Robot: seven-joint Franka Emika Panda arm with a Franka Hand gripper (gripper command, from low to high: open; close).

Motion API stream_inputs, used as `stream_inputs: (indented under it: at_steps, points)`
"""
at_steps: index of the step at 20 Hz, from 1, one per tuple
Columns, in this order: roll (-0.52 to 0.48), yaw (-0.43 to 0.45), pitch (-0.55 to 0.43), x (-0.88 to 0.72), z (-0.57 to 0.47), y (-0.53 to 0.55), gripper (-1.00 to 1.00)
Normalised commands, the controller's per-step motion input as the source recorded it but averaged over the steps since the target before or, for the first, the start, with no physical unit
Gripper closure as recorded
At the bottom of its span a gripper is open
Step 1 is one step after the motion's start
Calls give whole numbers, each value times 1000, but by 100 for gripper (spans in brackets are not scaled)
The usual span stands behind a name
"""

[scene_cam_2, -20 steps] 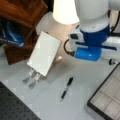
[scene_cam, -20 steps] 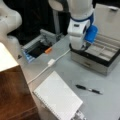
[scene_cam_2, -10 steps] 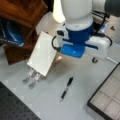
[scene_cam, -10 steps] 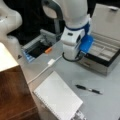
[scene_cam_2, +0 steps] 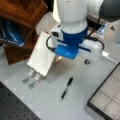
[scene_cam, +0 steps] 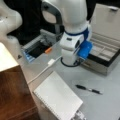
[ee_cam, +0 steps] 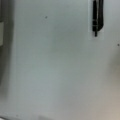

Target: Turn on the lamps. Open the box. Pick up the pen. Put it in the box.

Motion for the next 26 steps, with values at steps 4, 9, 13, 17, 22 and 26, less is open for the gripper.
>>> stream_inputs:
  at_steps: [4, 9, 13, 17, 22, 26]
  points:
    - [-166, 204, -51, 148, -136, 32, -100]
    - [-129, 382, -30, 164, -106, -15, -100]
    - [-206, 524, -21, 205, -105, -26, -100]
    - [-183, 626, 0, 226, -65, -11, -100]
    - [-175, 702, 13, 280, -25, 29, -100]
    - [-94, 659, 28, 347, -58, 70, -100]
